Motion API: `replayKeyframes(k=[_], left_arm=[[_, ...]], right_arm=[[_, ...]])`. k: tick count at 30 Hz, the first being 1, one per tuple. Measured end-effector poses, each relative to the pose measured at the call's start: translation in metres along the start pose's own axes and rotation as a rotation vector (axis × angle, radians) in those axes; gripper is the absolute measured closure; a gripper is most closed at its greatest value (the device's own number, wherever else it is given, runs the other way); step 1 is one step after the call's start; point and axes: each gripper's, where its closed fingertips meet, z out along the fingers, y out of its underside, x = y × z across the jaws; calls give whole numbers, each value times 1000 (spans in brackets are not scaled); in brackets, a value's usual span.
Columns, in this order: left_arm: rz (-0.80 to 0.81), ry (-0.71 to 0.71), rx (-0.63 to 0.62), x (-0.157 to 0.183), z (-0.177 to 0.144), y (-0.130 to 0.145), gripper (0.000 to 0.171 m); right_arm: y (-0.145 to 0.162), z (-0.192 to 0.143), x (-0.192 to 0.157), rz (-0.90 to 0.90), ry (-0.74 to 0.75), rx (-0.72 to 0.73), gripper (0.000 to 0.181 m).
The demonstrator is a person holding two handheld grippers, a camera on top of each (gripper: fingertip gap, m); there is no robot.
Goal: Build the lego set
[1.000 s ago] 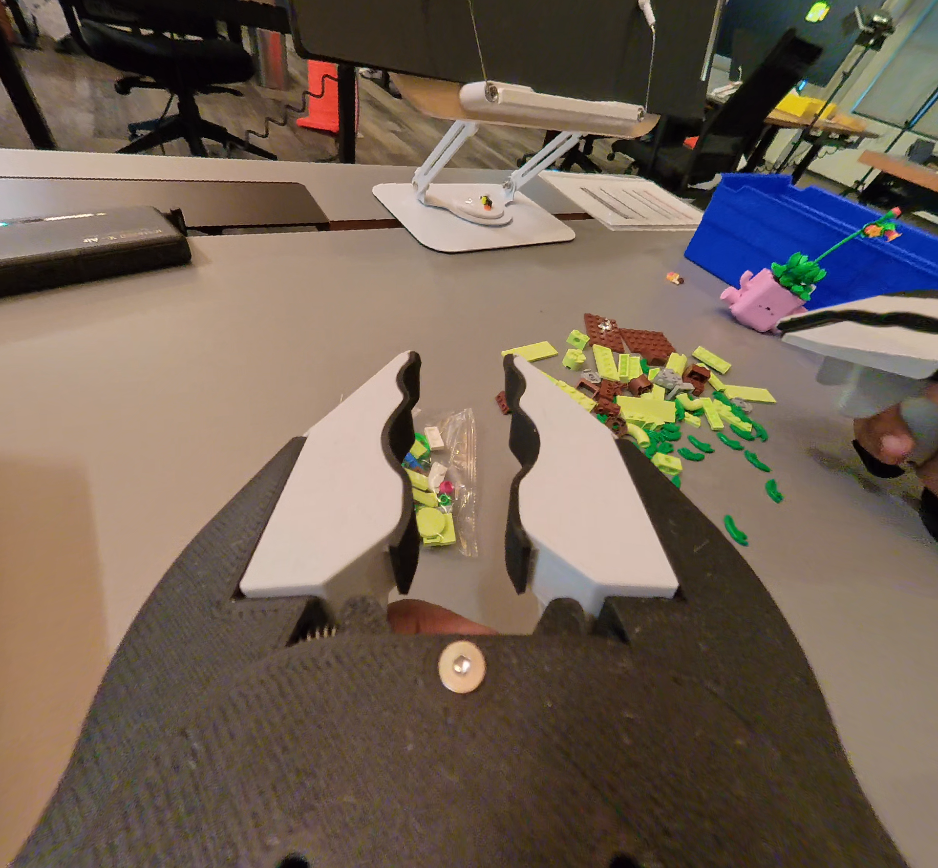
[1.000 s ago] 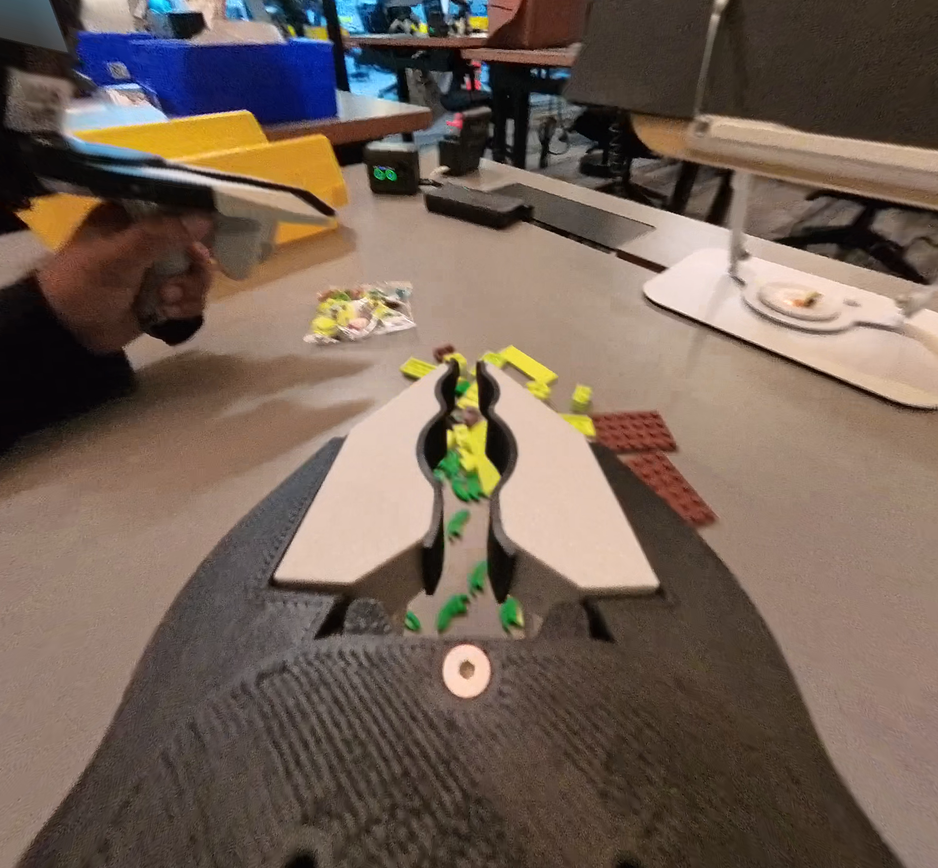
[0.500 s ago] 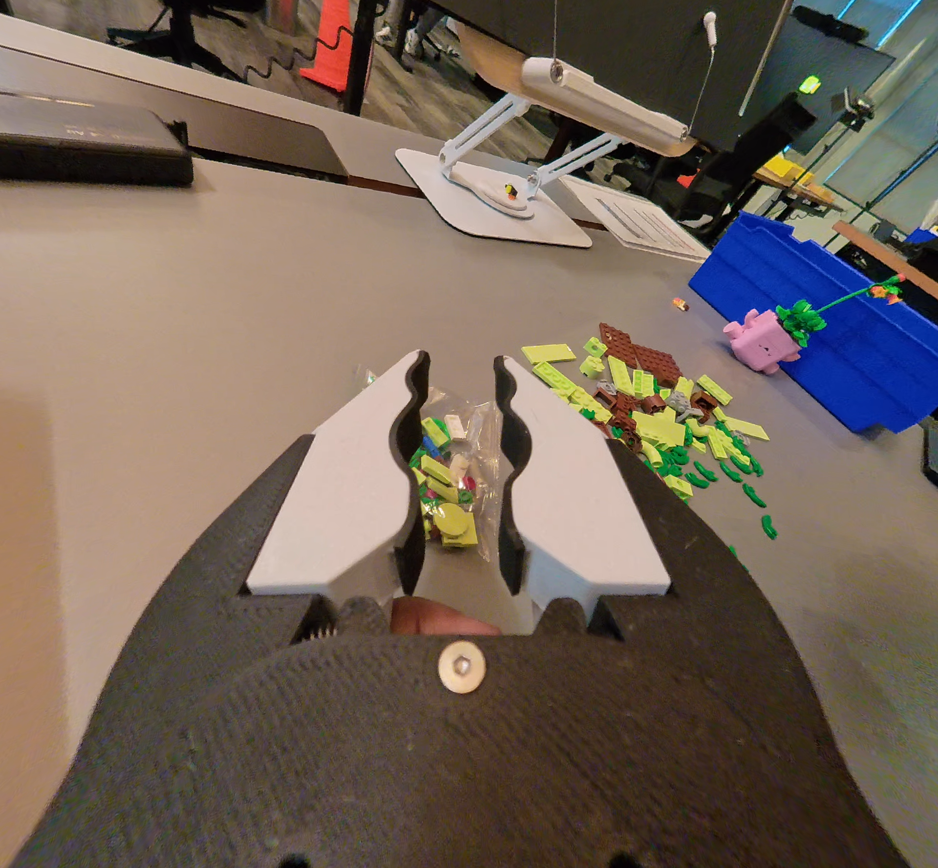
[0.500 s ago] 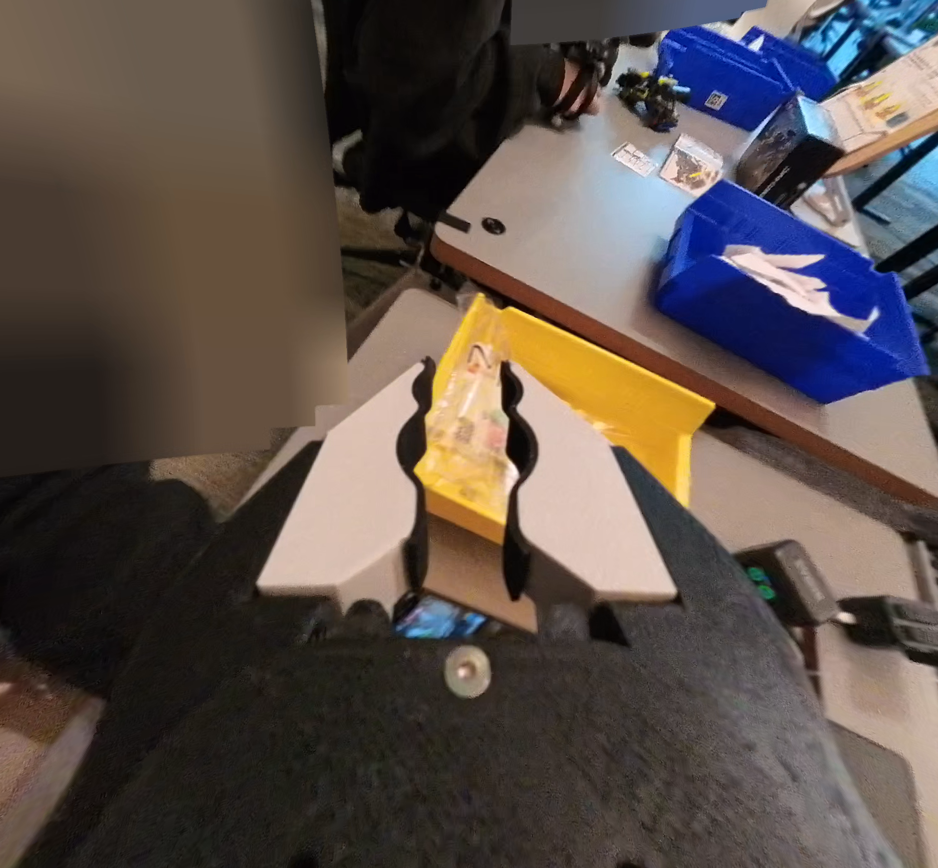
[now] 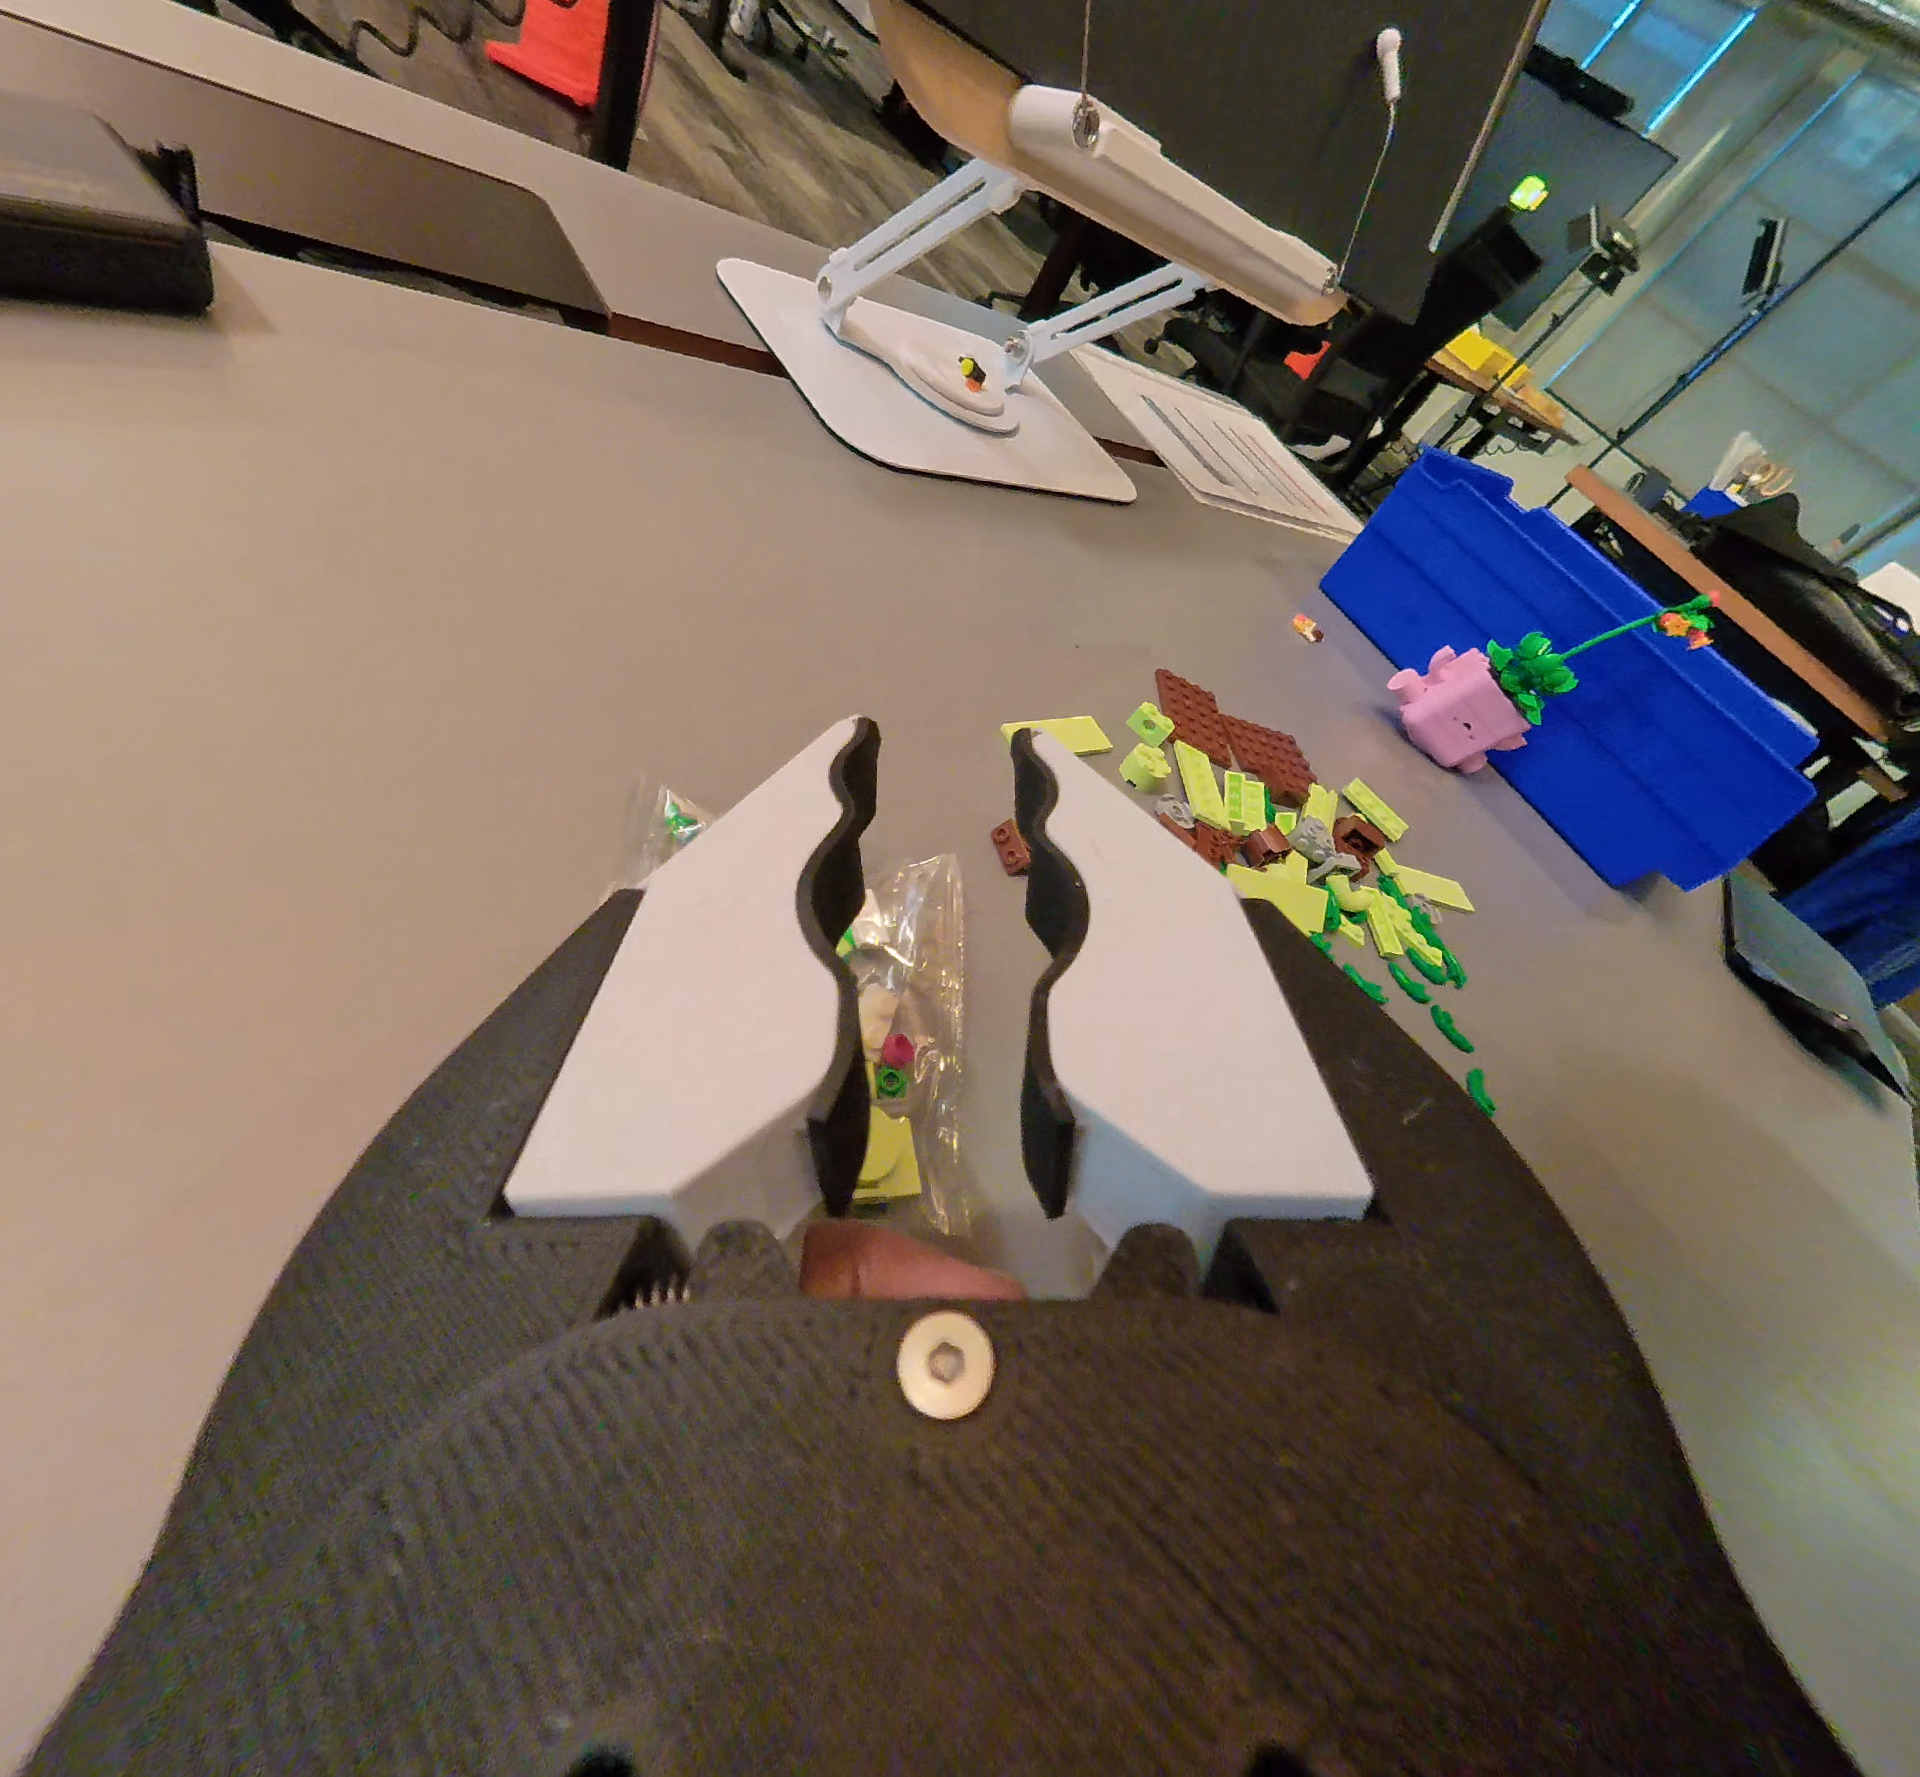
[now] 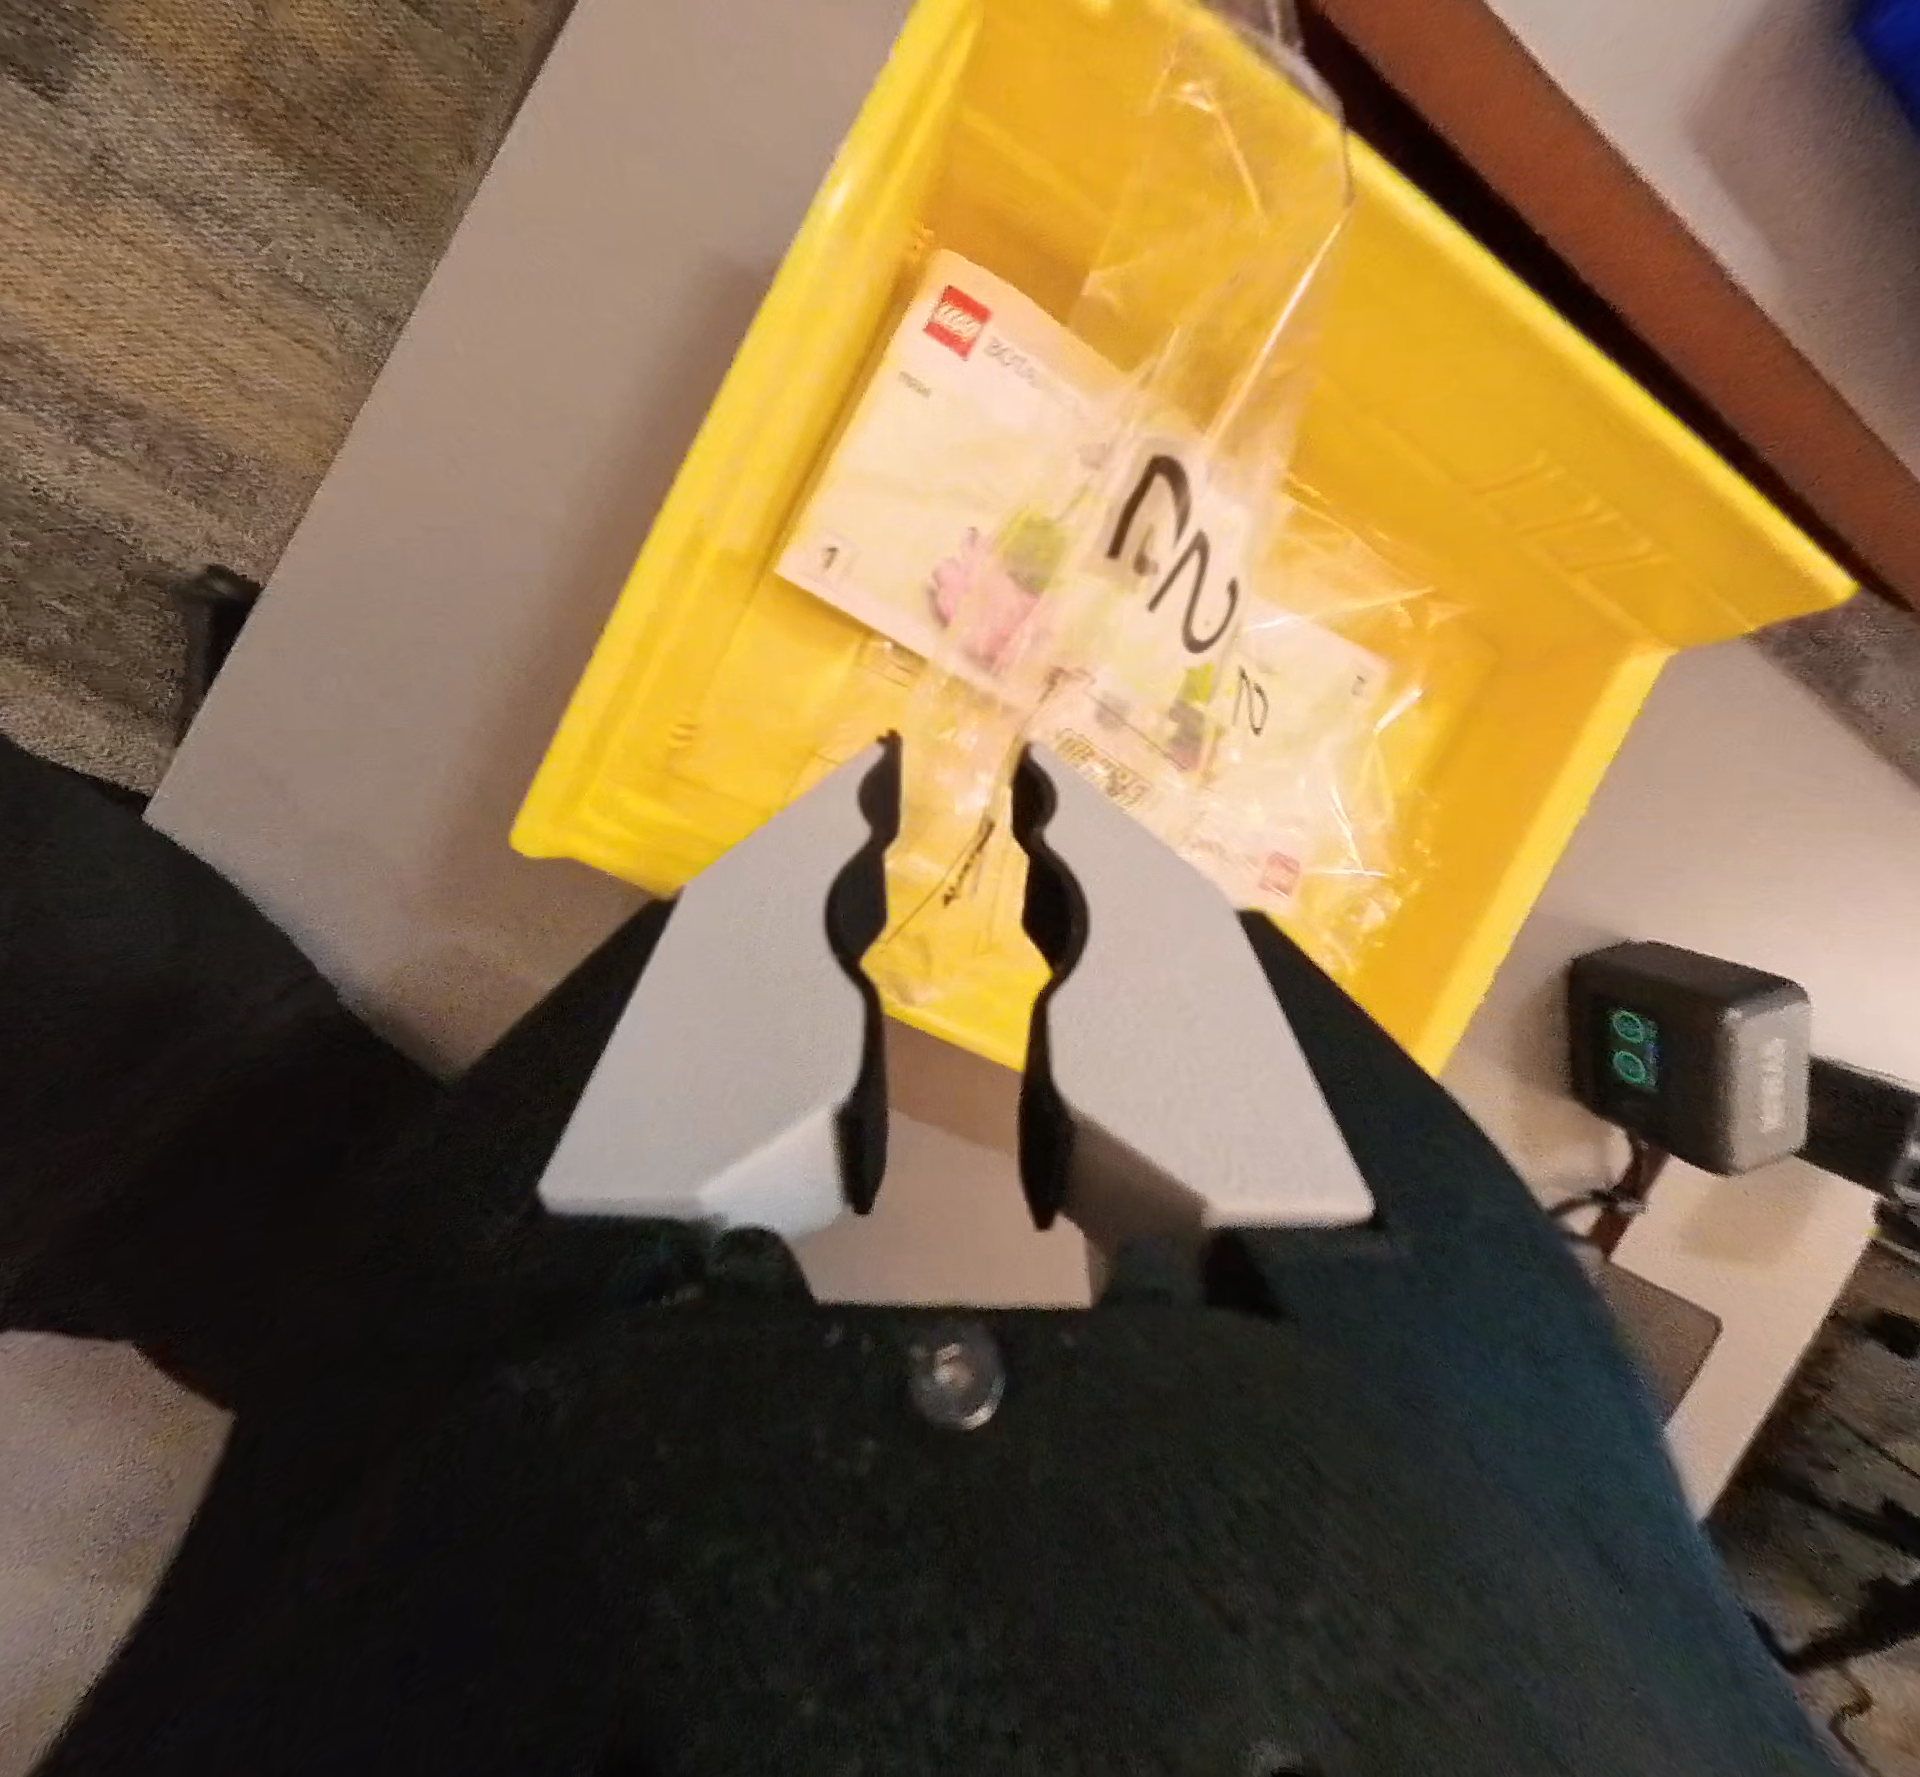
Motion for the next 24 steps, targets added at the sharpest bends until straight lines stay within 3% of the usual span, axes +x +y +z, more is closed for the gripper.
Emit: replayKeyframes(k=[2,8,12,14,21,24], left_arm=[[0,-6,2,-2,-1,0,147],[-47,15,18,-5,-2,-2,146],[-47,22,11,-2,1,-1,146],[-48,29,3,-1,3,1,146],[-56,38,-5,0,4,2,146],[-96,63,6,1,4,1,146]], right_arm=[[-7,-17,22,45,39,61,171],[-19,-90,85,200,130,321,171],[-12,-111,107,232,206,409,171],[-3,-100,111,219,230,390,170],[45,-16,120,103,304,96,162],[52,-3,125,60,335,37,164]])
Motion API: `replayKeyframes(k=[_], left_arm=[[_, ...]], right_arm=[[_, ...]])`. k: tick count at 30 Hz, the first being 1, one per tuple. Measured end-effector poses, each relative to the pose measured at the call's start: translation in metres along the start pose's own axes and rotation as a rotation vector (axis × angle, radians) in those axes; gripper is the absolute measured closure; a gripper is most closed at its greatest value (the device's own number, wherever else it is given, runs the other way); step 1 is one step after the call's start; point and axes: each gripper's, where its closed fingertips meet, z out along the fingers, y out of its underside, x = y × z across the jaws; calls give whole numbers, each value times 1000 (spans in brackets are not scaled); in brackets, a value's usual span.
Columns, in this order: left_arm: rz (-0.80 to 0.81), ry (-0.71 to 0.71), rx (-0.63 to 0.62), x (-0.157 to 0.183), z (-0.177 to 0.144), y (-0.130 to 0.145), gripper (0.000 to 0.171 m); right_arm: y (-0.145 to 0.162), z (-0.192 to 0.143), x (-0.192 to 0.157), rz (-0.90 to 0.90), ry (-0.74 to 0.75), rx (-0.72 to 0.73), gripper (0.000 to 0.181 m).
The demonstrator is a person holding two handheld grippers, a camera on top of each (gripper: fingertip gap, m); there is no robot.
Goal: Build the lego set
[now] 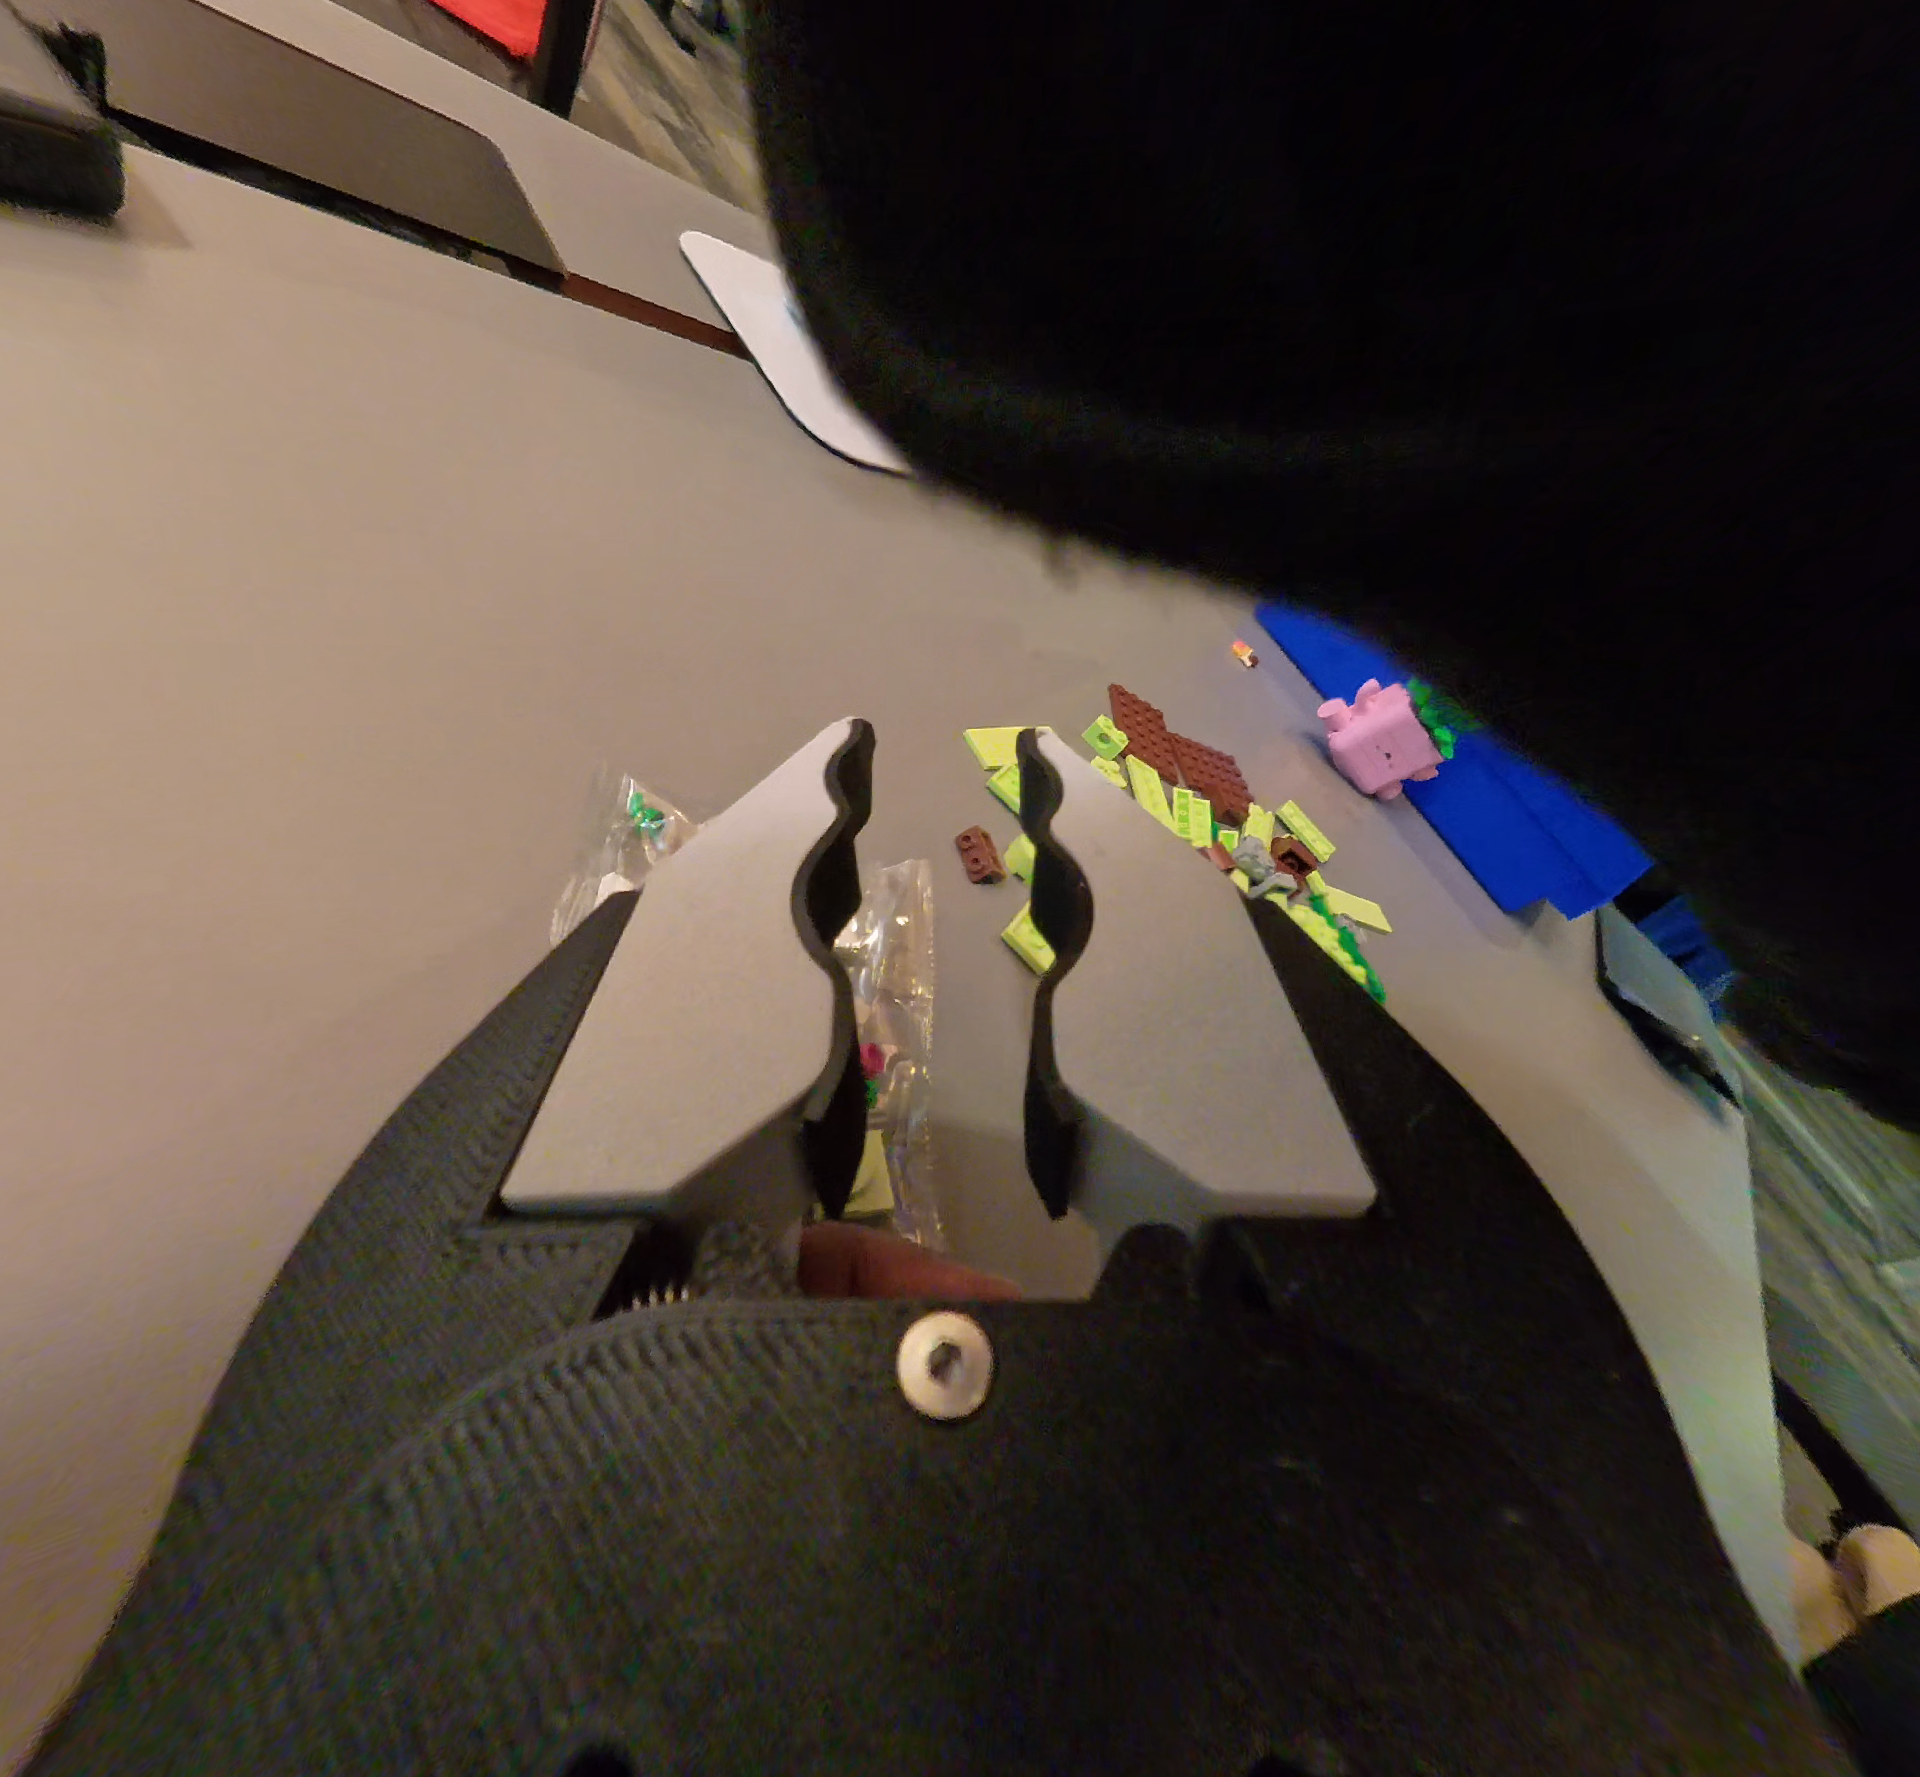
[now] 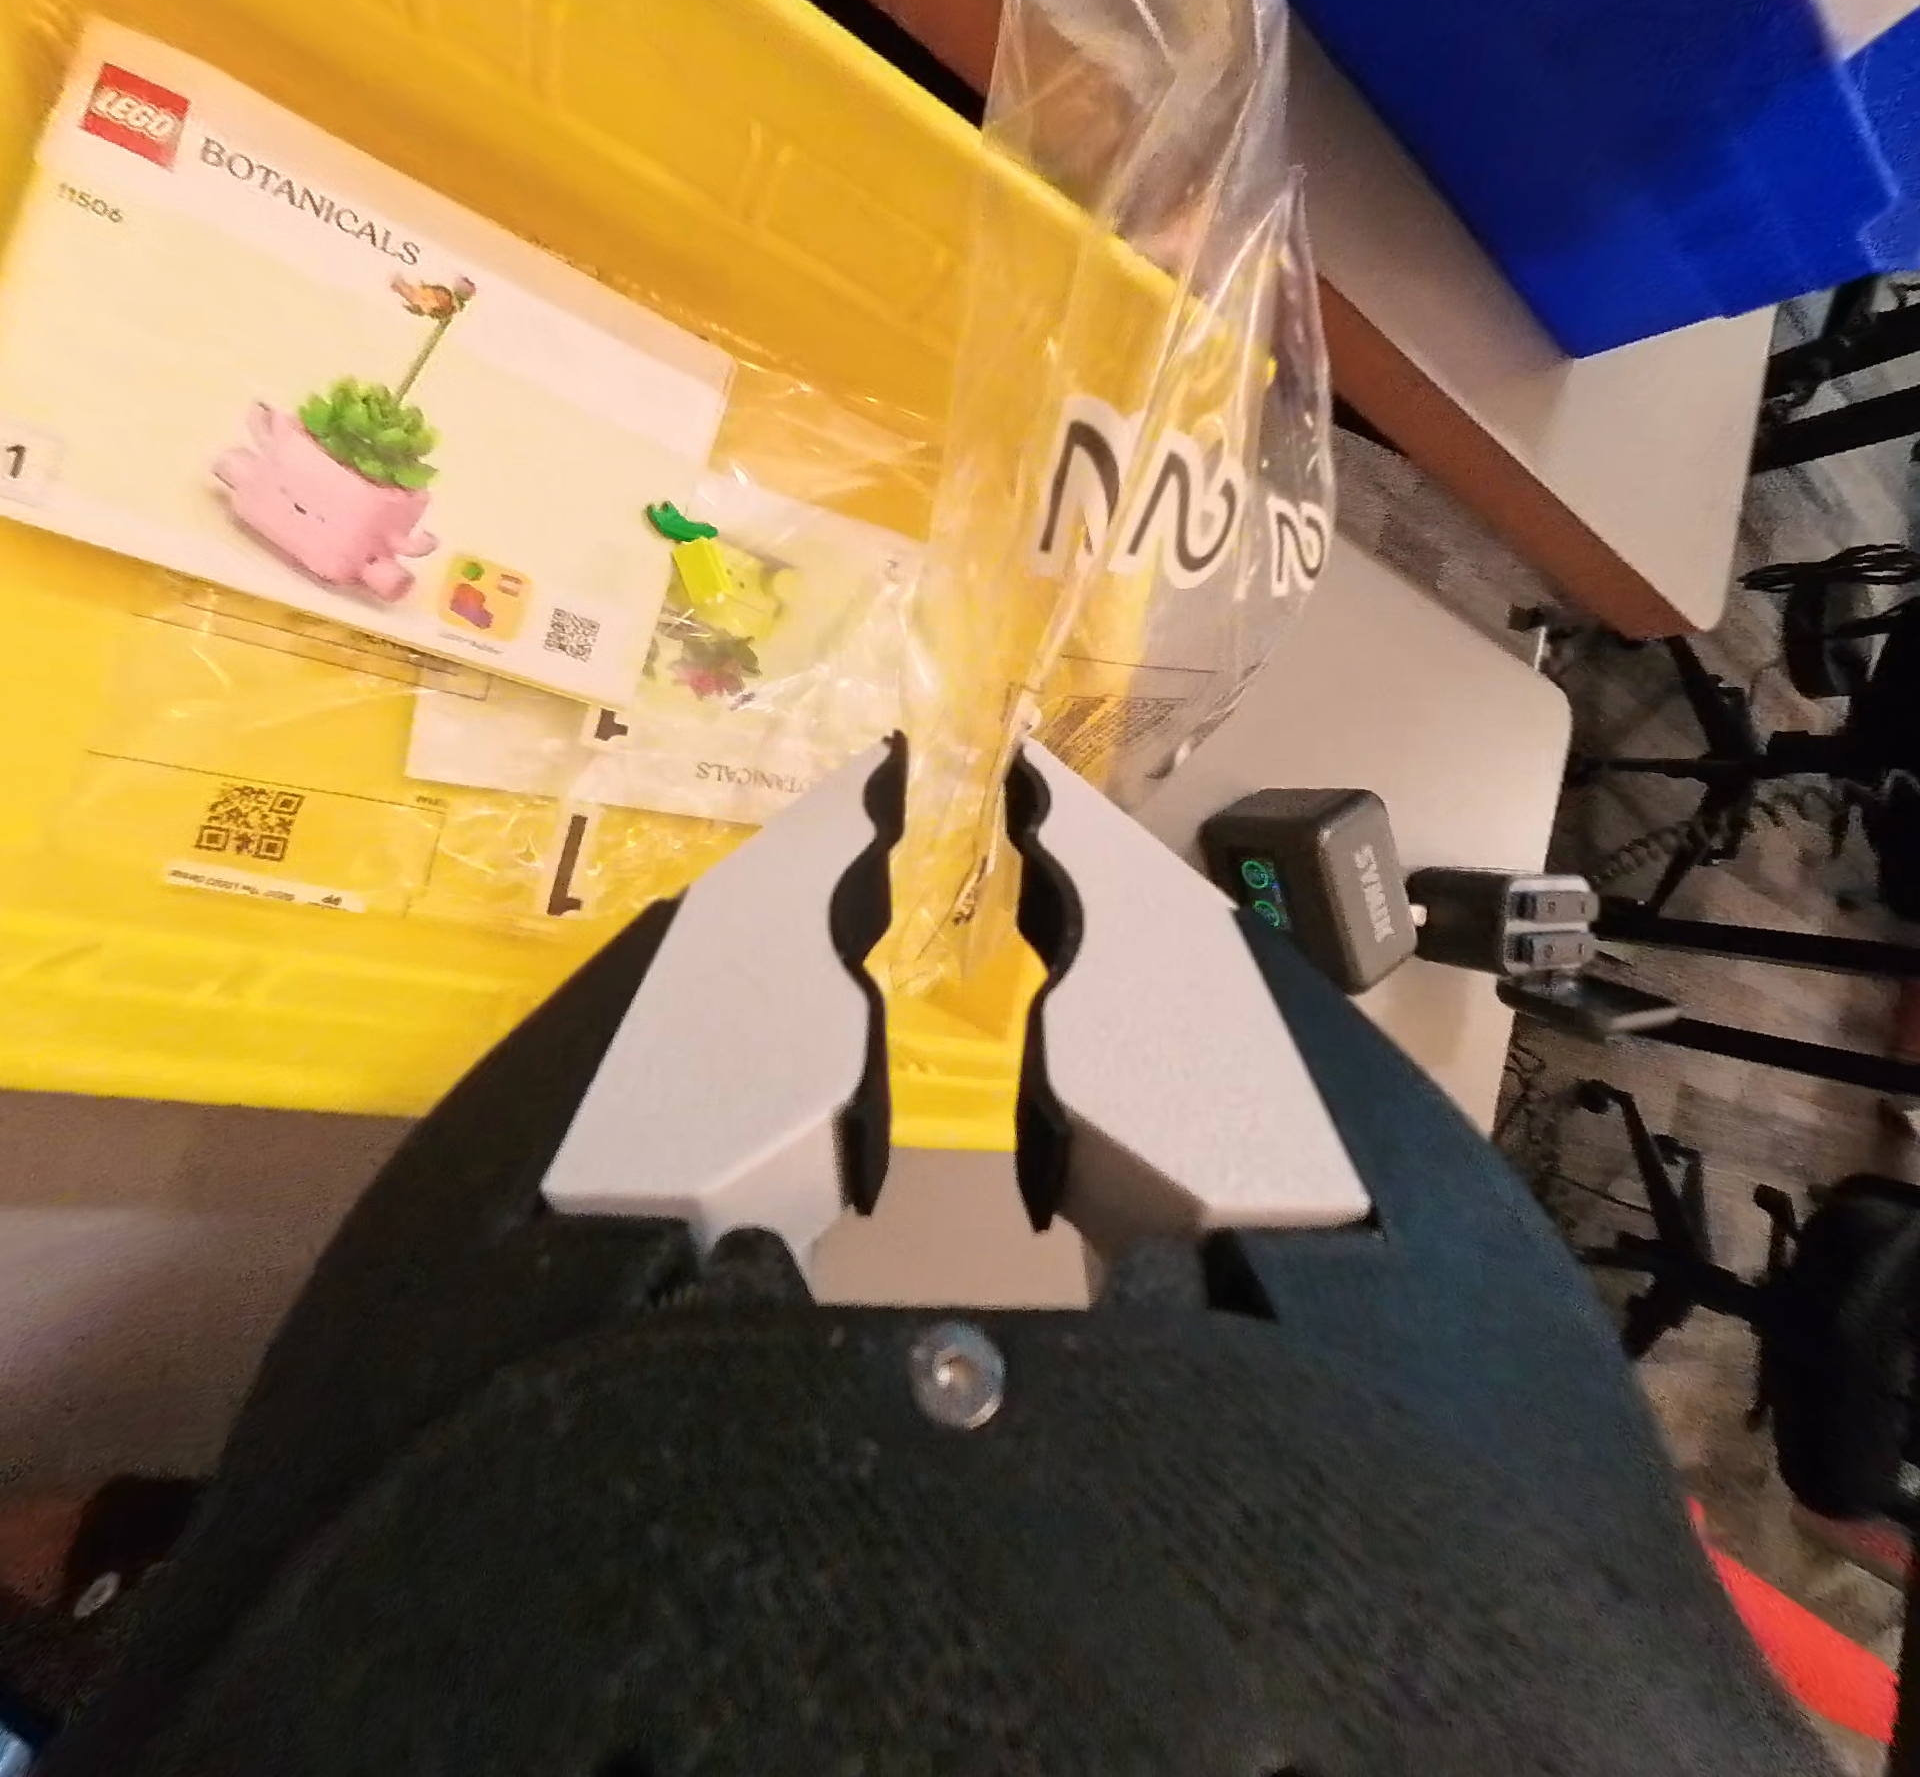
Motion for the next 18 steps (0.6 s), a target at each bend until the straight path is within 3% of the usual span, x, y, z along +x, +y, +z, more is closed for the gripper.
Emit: replayKeyframes(k=[9,14,18], left_arm=[[-28,17,-19,2,4,3,145],[-41,17,-19,0,4,3,145],[-41,14,-19,-1,4,3,145]], right_arm=[[-6,-18,-2,54,-92,33,160],[22,-17,-10,39,-126,-138,143],[23,-22,-18,46,-146,-136,133]])
